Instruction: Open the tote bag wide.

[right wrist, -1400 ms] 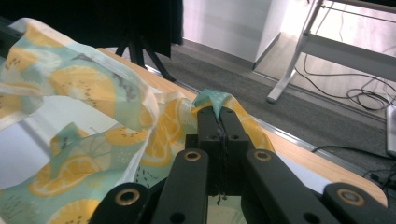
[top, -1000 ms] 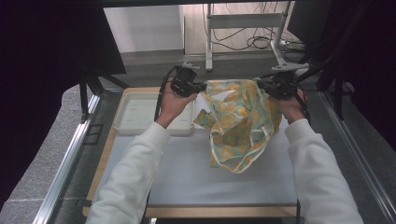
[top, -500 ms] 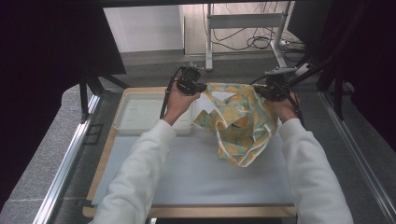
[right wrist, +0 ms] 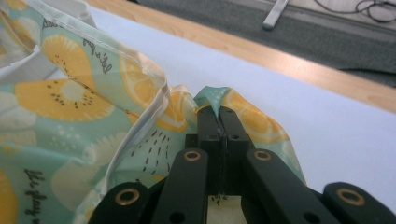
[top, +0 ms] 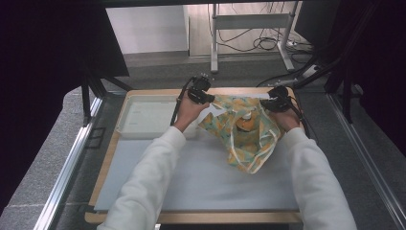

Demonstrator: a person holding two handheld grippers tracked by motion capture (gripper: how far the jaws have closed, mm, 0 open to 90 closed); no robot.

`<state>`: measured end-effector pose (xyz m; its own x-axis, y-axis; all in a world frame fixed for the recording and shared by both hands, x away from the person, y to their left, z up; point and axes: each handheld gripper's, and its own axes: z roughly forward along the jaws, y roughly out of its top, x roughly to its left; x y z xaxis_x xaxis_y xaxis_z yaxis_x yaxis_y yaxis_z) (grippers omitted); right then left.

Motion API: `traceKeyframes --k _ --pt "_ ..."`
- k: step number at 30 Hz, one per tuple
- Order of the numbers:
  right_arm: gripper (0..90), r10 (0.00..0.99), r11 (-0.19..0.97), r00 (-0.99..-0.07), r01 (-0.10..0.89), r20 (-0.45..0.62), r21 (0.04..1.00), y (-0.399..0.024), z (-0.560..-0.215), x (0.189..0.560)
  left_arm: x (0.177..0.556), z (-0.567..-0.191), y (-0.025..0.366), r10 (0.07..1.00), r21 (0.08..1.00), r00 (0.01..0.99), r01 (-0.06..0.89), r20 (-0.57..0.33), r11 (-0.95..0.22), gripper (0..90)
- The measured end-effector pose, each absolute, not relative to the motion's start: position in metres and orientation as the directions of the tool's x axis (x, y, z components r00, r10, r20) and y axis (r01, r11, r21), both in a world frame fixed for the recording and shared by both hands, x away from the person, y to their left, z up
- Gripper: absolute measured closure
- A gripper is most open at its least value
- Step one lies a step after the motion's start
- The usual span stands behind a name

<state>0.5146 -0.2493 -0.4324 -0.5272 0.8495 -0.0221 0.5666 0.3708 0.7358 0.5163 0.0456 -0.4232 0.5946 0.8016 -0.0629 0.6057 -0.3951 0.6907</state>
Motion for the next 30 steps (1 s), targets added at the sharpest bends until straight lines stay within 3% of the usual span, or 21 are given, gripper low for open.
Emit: traceKeyframes --k 30 --pt "87.9 0.867 0.345 -0.497 0.643 0.029 0.684 -0.275 -0.466 0.497 0.504 -0.479 0.023 0.789 0.596 0.611 0.657 -0.062 -0.462 89.4"
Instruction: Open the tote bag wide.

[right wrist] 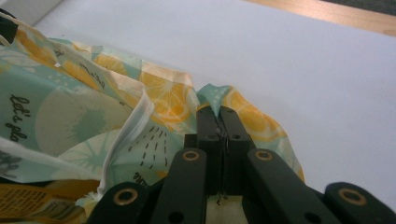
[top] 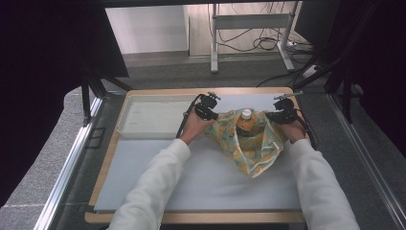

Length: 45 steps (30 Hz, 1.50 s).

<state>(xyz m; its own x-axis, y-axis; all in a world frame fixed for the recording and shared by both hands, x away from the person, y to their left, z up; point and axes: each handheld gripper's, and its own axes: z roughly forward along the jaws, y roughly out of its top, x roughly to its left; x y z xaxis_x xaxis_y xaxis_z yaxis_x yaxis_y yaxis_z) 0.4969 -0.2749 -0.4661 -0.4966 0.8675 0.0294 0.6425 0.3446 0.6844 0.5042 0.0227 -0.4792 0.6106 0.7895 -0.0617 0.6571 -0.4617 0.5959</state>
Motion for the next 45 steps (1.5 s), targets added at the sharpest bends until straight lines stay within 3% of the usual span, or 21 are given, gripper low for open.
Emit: traceKeyframes --k 24,27,31,34,39,45 --pt "87.9 0.878 0.332 -0.477 0.682 0.052 0.652 -0.294 -0.483 0.485 0.497 -0.493 0.013 0.769 0.583 0.633 0.657 -0.084 -0.477 86.4" --pt "83.7 0.876 0.326 -0.479 0.669 0.053 0.668 -0.294 -0.479 0.484 0.495 -0.486 0.018 0.782 0.62 0.621 0.638 -0.062 -0.457 77.2" --pt "68.3 0.868 0.315 -0.493 0.641 0.06 0.7 -0.295 -0.47 0.481 0.488 -0.467 0.033 0.789 0.69 0.613 0.591 -0.048 -0.418 52.8" --pt "60.7 0.874 0.307 -0.483 0.638 0.056 0.706 -0.296 -0.466 0.478 0.479 -0.451 0.046 0.787 0.727 0.612 0.574 -0.075 -0.377 42.0" --pt "57.2 0.88 0.279 -0.471 0.621 0.064 0.732 -0.301 -0.458 0.473 0.456 -0.431 0.059 0.751 0.762 0.647 0.549 -0.128 -0.343 36.9" --pt "54.9 0.88 0.264 -0.469 0.608 0.071 0.749 -0.306 -0.447 0.462 0.419 -0.425 0.053 0.689 0.771 0.714 0.505 -0.122 -0.388 34.3"
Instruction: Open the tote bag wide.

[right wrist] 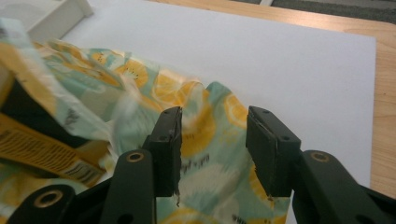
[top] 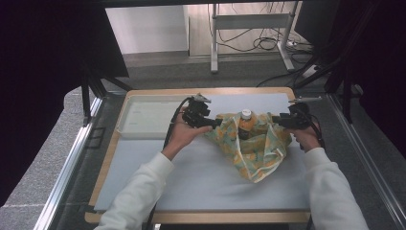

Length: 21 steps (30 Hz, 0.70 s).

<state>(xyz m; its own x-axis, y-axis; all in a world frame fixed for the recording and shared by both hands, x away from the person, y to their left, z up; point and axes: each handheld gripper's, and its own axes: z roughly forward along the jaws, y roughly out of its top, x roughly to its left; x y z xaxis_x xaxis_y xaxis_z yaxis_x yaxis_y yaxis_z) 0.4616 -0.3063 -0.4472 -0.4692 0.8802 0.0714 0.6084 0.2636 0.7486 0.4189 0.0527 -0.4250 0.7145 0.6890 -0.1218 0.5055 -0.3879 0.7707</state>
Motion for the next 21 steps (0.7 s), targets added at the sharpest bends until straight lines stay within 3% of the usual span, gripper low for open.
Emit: traceKeyframes --k 10,21 --pt "50.8 0.876 0.285 -0.481 0.572 0.034 0.769 -0.31 -0.437 0.437 0.379 -0.42 0.037 0.628 0.789 0.77 0.454 -0.113 -0.414 32.8" --pt "46.9 0.842 0.3 -0.537 0.532 0.042 0.792 -0.303 -0.424 0.412 0.385 -0.414 0.009 0.608 0.786 0.78 0.467 -0.149 -0.405 32.5"
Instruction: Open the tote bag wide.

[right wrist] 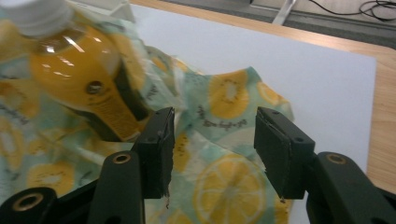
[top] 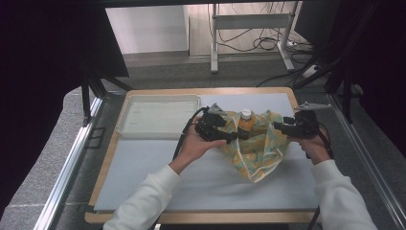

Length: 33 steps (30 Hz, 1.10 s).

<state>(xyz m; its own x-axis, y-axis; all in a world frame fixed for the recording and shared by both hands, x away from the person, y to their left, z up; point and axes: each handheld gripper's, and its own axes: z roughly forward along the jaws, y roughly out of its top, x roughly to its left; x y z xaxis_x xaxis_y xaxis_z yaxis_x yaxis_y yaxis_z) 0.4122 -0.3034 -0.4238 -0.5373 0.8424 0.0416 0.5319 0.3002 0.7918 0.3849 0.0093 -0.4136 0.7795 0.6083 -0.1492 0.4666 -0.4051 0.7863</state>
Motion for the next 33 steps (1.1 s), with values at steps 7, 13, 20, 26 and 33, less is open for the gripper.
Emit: traceKeyframes --k 7,13,20,26,33 --pt "43.0 0.825 0.338 -0.564 0.542 0.035 0.77 -0.289 -0.428 0.409 0.395 -0.426 -0.01 0.638 0.751 0.753 0.513 -0.162 -0.415 35.6" --pt "46.7 0.833 0.37 -0.553 0.569 0.009 0.734 -0.276 -0.439 0.417 0.398 -0.438 -0.013 0.645 0.734 0.75 0.518 -0.143 -0.439 52.0" --pt "81.4 0.845 0.39 -0.535 0.585 -0.024 0.711 -0.271 -0.446 0.427 0.402 -0.45 -0.007 0.642 0.704 0.756 0.524 -0.127 -0.479 81.1" --pt "87.8 0.855 0.392 -0.515 0.573 -0.056 0.72 -0.275 -0.444 0.426 0.405 -0.455 0.006 0.654 0.698 0.742 0.545 -0.145 -0.464 85.7" --pt "87.8 0.893 0.361 -0.441 0.576 -0.093 0.733 -0.289 -0.44 0.425 0.407 -0.458 0.03 0.692 0.694 0.713 0.555 -0.112 -0.459 86.1"
